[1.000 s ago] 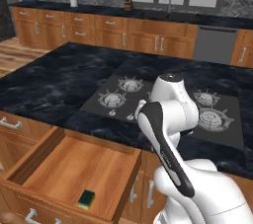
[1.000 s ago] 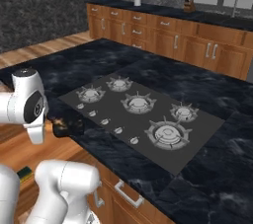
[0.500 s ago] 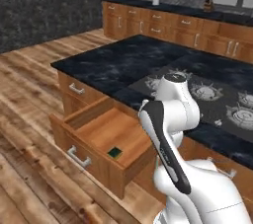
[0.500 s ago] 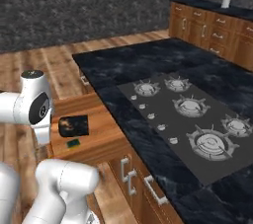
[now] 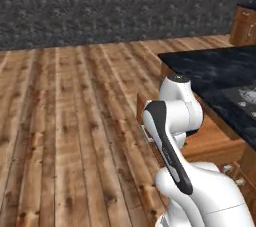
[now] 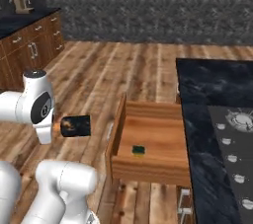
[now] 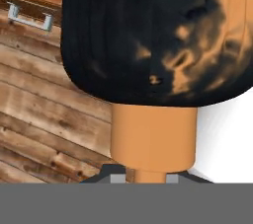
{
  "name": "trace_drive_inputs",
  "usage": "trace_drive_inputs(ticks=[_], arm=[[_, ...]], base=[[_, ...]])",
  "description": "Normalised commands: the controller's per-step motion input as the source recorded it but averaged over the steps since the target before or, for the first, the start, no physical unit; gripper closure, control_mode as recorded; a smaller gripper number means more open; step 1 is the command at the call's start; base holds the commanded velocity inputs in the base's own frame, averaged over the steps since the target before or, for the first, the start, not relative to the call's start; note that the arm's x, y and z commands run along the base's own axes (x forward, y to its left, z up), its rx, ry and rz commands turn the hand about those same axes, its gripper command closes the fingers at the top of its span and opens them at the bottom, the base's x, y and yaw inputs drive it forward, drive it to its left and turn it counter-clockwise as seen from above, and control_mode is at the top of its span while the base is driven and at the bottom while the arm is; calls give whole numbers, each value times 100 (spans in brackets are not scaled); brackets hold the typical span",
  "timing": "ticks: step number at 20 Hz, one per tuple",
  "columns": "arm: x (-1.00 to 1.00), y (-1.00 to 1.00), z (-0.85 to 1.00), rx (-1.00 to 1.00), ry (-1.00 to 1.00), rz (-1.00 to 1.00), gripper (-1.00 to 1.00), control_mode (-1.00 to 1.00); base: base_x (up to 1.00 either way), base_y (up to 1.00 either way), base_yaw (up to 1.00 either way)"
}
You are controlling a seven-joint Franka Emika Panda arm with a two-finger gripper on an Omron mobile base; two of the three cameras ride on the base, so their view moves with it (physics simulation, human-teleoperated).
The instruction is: Restock the sink supplies by placing the sponge and soap dispenser on the counter and next to the sink. Make sure the soap dispenser is upright.
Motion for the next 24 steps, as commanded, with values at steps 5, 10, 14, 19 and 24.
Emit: trace_drive_inputs(ticks=[5, 10, 14, 19, 24], arm=[[0, 0, 0, 0, 0, 0, 100, 100], [0, 0, 0, 0, 0, 0, 100, 100], [0, 0, 0, 0, 0, 0, 100, 100], [0, 0, 0, 0, 0, 0, 100, 100], [0, 0, 0, 0, 0, 0, 100, 100]], base=[[0, 49, 90], [0, 56, 88], [0, 61, 84], [-38, 22, 78], [-48, 6, 76]])
